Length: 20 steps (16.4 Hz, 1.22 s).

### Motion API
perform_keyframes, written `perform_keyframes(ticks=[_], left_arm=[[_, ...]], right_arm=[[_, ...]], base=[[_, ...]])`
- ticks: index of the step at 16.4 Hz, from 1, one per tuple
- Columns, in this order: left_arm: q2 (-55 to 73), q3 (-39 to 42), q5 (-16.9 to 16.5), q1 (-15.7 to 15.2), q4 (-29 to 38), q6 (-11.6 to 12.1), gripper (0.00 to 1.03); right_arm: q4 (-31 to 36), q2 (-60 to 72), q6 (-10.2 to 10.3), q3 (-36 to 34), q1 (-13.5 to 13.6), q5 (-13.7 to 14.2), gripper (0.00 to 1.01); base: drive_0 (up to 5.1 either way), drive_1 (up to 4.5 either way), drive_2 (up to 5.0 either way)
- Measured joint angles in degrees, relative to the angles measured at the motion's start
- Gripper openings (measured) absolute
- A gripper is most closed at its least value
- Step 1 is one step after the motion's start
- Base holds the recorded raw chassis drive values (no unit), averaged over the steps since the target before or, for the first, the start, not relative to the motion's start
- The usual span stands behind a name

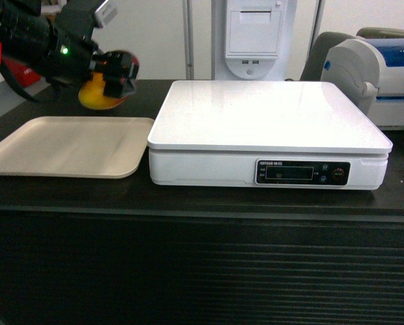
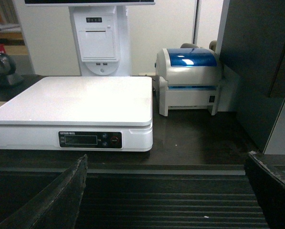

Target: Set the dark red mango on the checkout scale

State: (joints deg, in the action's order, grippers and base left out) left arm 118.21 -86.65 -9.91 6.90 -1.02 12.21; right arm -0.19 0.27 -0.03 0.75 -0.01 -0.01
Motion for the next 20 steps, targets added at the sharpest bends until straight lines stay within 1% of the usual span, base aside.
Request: perform_keyframes(ticks=[1, 2, 3, 5, 7, 8, 9, 11, 12, 13, 16, 18, 20], left_arm=[[-3.0, 2.2, -0.7, 2.1, 0.9, -0.3, 0.62], [-4.5, 2.9, -0.6, 4.2, 1.2, -1.0, 0.62], [-4.7, 2.9, -0.6, 6.3, 2.1, -2.3, 0.62], [-4.1, 2.1, 0.0, 10.0, 1.4, -5.4, 0.62], [-0.7, -3.4, 2.6, 13.7, 0.3, -9.6, 0.62], [0.9, -5.8, 3.1, 14.9, -0.2, -11.5, 0.62], [2.4, -7.6, 3.4, 16.0, -1.3, -12.7, 0.62], [6.0, -12.2, 4.6, 17.7, -4.0, -14.3, 0.62], [10.1, -16.8, 5.3, 18.7, -5.8, -15.6, 0.62], [12.8, -19.3, 5.5, 19.6, -7.4, -16.4, 0.62], [17.0, -24.7, 6.2, 20.4, -10.5, -17.8, 0.62], [18.4, -26.9, 6.6, 20.8, -11.6, -18.3, 0.62], [20.3, -31.1, 7.0, 21.6, -13.8, -19.1, 0.62]], right_arm=[[0.0, 0.0, 0.0, 0.0, 0.0, 0.0, 0.98], [0.0, 0.0, 0.0, 0.0, 0.0, 0.0, 0.98], [0.0, 0.0, 0.0, 0.0, 0.0, 0.0, 0.98], [0.0, 0.0, 0.0, 0.0, 0.0, 0.0, 0.98], [0.0, 0.0, 0.0, 0.0, 0.0, 0.0, 0.98], [0.0, 0.0, 0.0, 0.0, 0.0, 0.0, 0.98], [0.0, 0.0, 0.0, 0.0, 0.0, 0.0, 0.98], [0.0, 0.0, 0.0, 0.0, 0.0, 0.0, 0.98], [0.0, 0.0, 0.0, 0.0, 0.0, 0.0, 0.98], [0.0, 0.0, 0.0, 0.0, 0.0, 0.0, 0.98], [0.0, 0.0, 0.0, 0.0, 0.0, 0.0, 0.98], [0.0, 0.0, 0.0, 0.0, 0.0, 0.0, 0.98], [0.0, 0.0, 0.0, 0.0, 0.0, 0.0, 0.98]], base=[[0.0, 0.0, 0.0], [0.0, 0.0, 0.0], [0.0, 0.0, 0.0], [0.0, 0.0, 0.0], [0.0, 0.0, 0.0], [0.0, 0.0, 0.0], [0.0, 0.0, 0.0], [0.0, 0.0, 0.0], [0.0, 0.0, 0.0], [0.0, 0.0, 0.0], [0.0, 0.0, 0.0], [0.0, 0.0, 0.0], [0.0, 0.0, 0.0]])
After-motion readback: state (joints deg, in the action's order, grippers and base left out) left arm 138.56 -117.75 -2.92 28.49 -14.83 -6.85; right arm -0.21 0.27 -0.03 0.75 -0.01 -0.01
